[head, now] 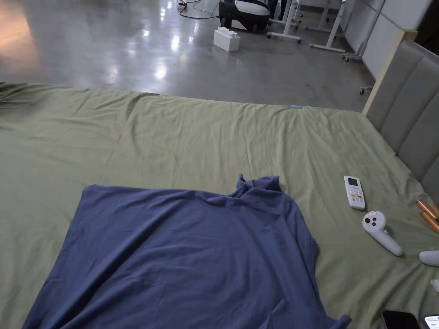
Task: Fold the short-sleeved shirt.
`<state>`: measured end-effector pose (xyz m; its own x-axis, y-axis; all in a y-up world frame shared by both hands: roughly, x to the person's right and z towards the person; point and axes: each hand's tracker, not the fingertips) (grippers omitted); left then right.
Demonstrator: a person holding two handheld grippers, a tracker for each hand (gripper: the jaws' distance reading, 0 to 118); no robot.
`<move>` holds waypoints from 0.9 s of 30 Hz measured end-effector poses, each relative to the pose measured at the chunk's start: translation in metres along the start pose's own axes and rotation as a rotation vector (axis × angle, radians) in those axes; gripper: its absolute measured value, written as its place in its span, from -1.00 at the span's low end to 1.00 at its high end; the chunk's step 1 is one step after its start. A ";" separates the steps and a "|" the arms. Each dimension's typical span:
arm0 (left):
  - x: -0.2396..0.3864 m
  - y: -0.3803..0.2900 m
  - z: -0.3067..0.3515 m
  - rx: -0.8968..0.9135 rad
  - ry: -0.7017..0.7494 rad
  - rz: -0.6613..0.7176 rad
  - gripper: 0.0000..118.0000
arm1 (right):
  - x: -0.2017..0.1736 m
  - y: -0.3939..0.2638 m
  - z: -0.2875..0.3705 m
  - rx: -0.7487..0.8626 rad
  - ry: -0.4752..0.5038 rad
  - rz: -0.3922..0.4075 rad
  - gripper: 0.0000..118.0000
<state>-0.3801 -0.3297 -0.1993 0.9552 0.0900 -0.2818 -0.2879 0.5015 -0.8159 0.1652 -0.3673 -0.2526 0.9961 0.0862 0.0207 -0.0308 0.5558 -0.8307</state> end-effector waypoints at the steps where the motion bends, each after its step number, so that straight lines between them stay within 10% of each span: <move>1: 0.000 0.000 0.000 -0.001 0.001 -0.001 -0.87 | -0.001 0.001 0.002 0.008 0.011 0.003 0.00; 10: -0.002 0.000 -0.003 -0.005 -0.002 0.000 -0.87 | -0.014 -0.009 -0.033 -0.055 0.069 0.040 -0.07; 14: -0.003 -0.001 -0.004 -0.003 -0.003 0.001 -0.87 | -0.013 -0.006 -0.023 -0.043 0.081 0.053 -0.84; 27: -0.003 0.010 0.008 0.066 -0.034 0.033 -0.87 | -0.001 0.007 0.014 0.045 0.096 -0.002 -0.92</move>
<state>-0.3852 -0.3183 -0.2025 0.9475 0.1361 -0.2894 -0.3150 0.5532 -0.7712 0.1629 -0.3518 -0.2504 0.9994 0.0069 -0.0327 -0.0304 0.5929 -0.8047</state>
